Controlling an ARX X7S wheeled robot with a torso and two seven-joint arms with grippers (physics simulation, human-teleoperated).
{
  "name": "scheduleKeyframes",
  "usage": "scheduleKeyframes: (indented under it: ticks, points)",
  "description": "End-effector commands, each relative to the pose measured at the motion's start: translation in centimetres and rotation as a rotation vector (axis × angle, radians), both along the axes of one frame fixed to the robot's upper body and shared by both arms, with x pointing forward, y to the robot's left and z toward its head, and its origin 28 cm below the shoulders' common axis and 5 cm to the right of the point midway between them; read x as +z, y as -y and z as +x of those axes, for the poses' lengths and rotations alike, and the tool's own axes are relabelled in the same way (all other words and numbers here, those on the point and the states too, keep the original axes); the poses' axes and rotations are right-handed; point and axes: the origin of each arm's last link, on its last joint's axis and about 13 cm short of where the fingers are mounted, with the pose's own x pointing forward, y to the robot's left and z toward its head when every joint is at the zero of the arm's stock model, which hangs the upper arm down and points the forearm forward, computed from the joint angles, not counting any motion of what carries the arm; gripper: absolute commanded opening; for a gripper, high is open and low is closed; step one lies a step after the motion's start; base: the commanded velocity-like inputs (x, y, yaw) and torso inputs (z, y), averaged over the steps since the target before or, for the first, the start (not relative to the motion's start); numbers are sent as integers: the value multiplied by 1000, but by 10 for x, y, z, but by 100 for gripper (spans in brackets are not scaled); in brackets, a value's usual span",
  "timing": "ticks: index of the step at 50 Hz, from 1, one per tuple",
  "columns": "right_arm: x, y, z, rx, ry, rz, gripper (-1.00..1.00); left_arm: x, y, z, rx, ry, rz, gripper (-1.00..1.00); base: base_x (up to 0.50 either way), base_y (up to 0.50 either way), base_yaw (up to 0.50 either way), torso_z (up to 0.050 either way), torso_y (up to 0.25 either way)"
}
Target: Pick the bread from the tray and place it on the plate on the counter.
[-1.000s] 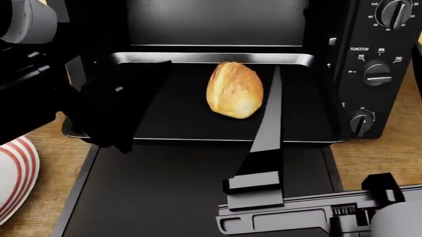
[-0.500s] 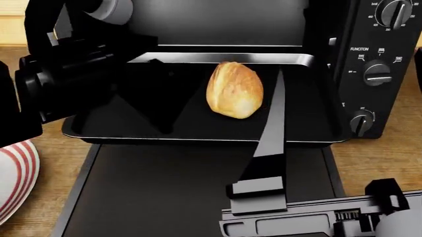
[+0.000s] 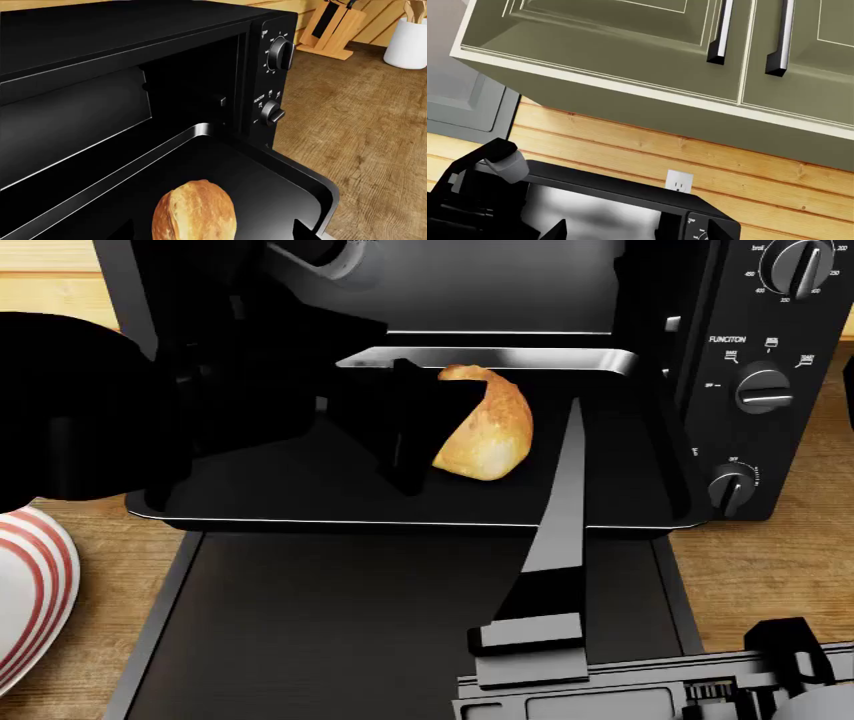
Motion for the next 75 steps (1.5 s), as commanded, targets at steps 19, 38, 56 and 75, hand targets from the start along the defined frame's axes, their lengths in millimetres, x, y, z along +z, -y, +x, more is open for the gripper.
scheduleKeyframes:
  ticks: [19,38,56,75]
  points:
    - [-4,0,-1,9,-18,-4,100,-22,22,32,-16,-70,83,100,0,0,0,0,0]
    - [-6,1,-2,12,-20,-3,100,-33,25,41,-10,-102,113,100,0,0,0,0,0]
    - [-8,2,-3,11,-23,1,100,-45,30,50,-6,-135,144,100,0,0,0,0,0]
    - [-10,2,-4,12,-28,5,100,-43,28,50,10,-102,136,-100,0,0,0,0,0]
